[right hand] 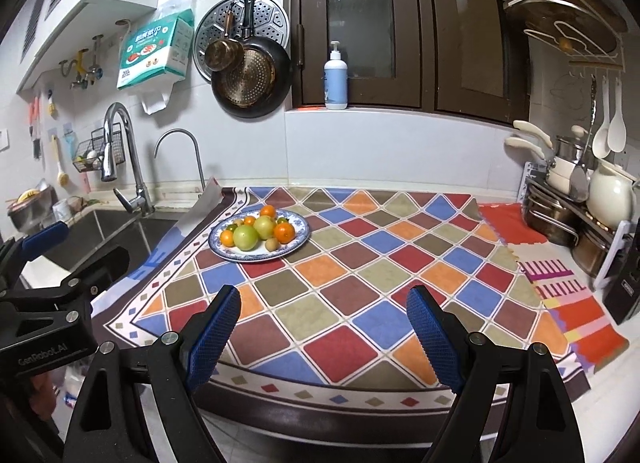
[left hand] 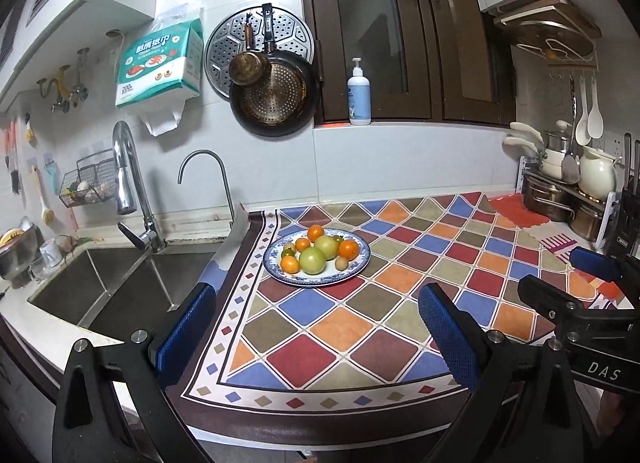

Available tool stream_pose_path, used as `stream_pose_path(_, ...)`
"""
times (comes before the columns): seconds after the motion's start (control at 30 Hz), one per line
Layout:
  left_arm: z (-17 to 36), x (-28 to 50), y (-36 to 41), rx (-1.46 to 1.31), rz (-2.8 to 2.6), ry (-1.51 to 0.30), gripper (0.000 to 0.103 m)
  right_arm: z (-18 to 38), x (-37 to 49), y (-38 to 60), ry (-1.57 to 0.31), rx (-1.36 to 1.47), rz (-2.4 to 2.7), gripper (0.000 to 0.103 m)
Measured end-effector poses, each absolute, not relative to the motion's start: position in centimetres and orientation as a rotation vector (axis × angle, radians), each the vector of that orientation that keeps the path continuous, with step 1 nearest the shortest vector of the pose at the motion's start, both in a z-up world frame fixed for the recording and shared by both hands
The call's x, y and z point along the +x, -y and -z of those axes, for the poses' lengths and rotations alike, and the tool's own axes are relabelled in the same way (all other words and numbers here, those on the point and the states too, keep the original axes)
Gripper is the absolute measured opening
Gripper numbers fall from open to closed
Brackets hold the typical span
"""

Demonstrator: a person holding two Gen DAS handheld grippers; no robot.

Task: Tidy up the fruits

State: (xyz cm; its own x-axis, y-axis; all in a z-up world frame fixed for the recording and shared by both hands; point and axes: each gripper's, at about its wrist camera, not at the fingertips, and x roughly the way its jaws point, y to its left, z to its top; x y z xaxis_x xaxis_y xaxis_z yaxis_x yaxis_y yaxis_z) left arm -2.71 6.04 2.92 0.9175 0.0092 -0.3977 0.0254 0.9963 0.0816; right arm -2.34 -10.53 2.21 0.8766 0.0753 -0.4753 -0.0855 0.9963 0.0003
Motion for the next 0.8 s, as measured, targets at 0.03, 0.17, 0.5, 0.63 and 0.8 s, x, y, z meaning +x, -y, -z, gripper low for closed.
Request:
stream_pose_path(0.03,-2.9,-2.8,-6.0,0.086,0.007,-0.409,0.103,-2.2,-2.5,10.6,-0.494,-0.020,-0.084,0.085)
stream_pose_path(0.17,-3.0,-3.3,-5.8,0.091,0.003,-0.404,0.103,-2.4,-3.0,10.9,-0.487,-0.021,-0.084,0.085)
stream_pose_path(0.5,-3.1,-4.2,-5.3,0.098,0.009,-0.401,0.103,-2.5,-3.6,11.2,-0.478,-0.018,-0.085,0.085)
stream_pose_path(0.63,-3.0,-4.4,-5.1,0.102,0.008,-0.401,0.103,-2.5,-3.9,11.4,-0.475,-0.016,-0.086,0.085)
stream_pose_path(0.8,-3.0,-4.5,-5.1,0.102,0.008,-0.402,0.103,-2.5,-4.0,11.3,-0.473,-0.017,-0.085,0.085)
